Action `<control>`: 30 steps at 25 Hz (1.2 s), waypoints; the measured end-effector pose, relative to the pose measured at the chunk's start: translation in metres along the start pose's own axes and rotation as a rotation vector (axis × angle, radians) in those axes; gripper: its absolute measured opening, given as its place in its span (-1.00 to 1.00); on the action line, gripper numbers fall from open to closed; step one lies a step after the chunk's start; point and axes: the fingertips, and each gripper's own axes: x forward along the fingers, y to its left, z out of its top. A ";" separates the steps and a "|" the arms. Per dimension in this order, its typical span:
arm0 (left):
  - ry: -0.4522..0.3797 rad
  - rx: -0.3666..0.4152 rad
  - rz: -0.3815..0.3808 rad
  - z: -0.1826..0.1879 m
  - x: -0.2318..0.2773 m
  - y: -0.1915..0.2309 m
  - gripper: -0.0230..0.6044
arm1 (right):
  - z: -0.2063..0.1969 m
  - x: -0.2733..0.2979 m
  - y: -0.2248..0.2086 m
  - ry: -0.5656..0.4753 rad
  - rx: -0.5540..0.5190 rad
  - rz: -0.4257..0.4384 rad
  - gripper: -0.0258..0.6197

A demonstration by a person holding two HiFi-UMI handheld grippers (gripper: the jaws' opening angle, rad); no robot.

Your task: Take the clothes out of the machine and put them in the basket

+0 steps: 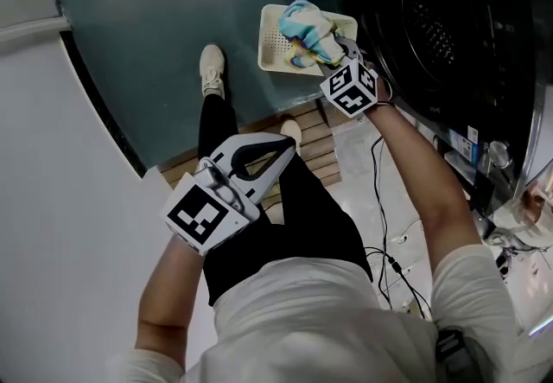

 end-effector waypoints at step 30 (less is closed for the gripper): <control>0.194 0.053 -0.115 -0.055 0.063 0.190 -0.94 | -0.121 0.322 0.041 0.258 0.149 0.155 -0.10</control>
